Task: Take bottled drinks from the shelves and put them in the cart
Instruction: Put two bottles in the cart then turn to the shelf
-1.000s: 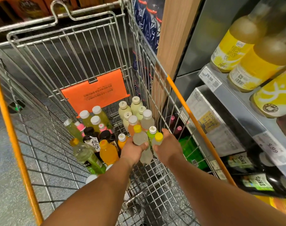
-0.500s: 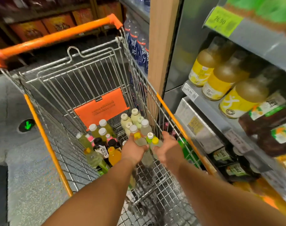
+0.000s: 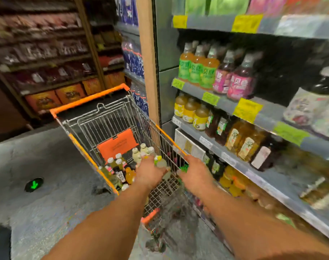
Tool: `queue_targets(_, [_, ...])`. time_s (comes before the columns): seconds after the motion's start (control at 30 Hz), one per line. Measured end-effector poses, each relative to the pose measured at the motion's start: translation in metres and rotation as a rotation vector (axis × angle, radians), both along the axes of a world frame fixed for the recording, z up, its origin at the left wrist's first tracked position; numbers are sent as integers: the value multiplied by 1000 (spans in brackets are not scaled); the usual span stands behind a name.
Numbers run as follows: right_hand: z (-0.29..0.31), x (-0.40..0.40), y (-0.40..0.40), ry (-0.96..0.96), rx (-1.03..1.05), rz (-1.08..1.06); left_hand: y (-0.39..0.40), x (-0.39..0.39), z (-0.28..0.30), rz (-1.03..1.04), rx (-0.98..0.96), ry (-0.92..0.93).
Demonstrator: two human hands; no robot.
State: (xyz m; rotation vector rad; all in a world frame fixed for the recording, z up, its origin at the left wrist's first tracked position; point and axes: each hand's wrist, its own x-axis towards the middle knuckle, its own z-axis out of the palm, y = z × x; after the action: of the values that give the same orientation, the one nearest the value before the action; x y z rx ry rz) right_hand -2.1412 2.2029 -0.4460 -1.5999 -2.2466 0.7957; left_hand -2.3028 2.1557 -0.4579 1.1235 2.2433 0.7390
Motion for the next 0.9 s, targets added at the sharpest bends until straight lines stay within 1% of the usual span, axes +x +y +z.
queue_targets(0.07, [32, 36, -31, -16, 42, -32, -26, 30, 38, -73, 32, 64])
queue_targets(0.23, [112, 121, -93, 39, 134, -199, -65, 84, 133, -256, 107, 192])
queue_targets(0.3, [135, 152, -121, 62, 166, -276, -77, 107, 163, -350, 109, 256])
queue_targets(0.37, [151, 182, -151, 102, 178, -378, -89, 136, 184, -437, 135, 281])
queue_targets(0.5, [170, 239, -218, 81, 232, -569, -123, 202, 200, -639, 185, 259])
queue_targets(0.63, [173, 291, -298, 49, 208, -755, -168, 269, 197, -809, 227, 251])
queue_targets(0.77, [169, 349, -385, 11, 204, -929, -222, 335, 185, -964, 187, 202])
queue_targets(0.9, [173, 409, -467, -36, 218, -1125, -277, 407, 188, -1152, 221, 214])
